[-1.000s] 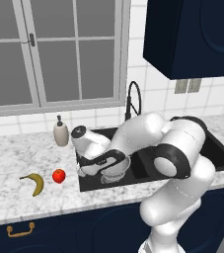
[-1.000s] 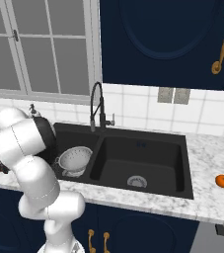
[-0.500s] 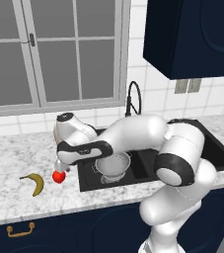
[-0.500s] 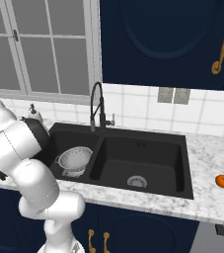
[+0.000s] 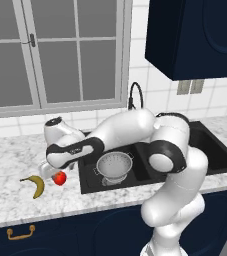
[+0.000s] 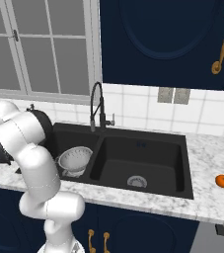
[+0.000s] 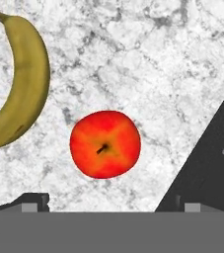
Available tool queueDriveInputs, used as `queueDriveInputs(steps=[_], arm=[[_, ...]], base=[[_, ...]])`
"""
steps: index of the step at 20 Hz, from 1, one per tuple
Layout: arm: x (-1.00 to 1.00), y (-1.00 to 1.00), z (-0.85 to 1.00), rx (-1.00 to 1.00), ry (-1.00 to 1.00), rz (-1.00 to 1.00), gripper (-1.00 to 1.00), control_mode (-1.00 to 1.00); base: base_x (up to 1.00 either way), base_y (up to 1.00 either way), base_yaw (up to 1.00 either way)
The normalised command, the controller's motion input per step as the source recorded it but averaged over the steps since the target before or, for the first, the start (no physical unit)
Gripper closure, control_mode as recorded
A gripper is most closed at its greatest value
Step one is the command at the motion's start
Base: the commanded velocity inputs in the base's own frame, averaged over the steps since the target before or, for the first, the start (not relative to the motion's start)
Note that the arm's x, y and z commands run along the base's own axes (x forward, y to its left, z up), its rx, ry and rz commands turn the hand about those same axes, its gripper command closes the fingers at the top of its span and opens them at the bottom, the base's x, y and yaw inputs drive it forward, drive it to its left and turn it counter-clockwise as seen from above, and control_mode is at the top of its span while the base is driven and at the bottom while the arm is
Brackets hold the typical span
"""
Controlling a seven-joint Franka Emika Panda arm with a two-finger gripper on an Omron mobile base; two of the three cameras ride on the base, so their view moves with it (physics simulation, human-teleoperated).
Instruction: Put the colander in the sink, put the apple, orange, banana in the colander, and turn on the sink faucet and pour water over the colander.
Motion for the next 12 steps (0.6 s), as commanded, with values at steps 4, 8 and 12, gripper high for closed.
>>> queueDriveInputs(steps=[4, 8, 12], arm=[[-0.02, 0.35, -0.14, 0.0, 0.02, -0.14, -1.0, -1.0], [0.04, 0.08, -0.24, 0.0, 0.01, -0.14, -1.0, -1.0], [0.25, 0.0, -0.27, -0.03, 0.0, -0.14, -1.0, -1.0]], base=[[0.0, 0.0, 0.0], [0.0, 0.0, 0.0], [0.0, 0.0, 0.0]])
